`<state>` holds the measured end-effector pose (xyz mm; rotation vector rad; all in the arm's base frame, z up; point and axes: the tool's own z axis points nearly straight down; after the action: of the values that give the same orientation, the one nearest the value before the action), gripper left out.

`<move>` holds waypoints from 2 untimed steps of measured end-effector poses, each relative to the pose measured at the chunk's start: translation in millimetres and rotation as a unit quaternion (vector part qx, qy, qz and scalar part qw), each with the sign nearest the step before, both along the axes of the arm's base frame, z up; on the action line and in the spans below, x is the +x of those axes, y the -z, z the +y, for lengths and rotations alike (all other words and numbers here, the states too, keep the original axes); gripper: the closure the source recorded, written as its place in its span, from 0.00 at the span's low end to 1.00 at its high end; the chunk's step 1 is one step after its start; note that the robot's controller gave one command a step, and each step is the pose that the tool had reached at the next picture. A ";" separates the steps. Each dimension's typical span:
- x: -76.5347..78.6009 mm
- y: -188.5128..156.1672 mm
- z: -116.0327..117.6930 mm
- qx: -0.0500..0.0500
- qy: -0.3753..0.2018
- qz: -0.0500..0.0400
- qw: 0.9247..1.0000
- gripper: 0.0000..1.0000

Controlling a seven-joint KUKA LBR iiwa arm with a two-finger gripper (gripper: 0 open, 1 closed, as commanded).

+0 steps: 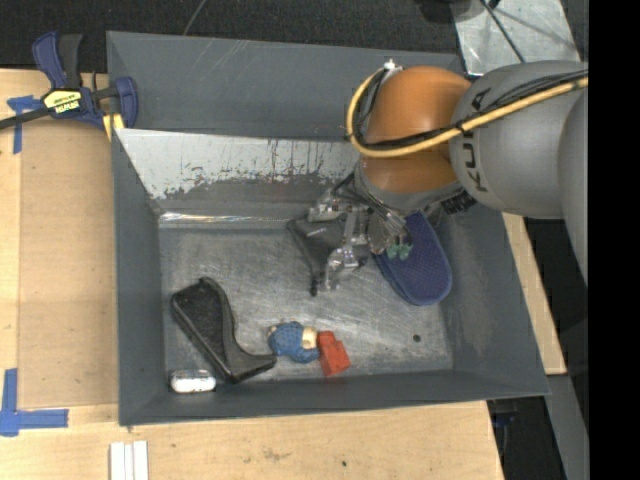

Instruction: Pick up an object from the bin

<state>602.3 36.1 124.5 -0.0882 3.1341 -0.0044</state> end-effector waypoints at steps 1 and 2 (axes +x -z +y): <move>21.8 48.1 -25.7 0.004 0.024 0.000 1.000 0.00; 26.8 42.8 -25.8 0.003 0.024 -0.010 1.000 1.00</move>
Offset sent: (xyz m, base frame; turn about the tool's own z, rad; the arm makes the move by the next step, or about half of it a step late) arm 0.0195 -0.0260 -0.0507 0.0472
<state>629.1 10.3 81.7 -0.0114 3.1147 0.0033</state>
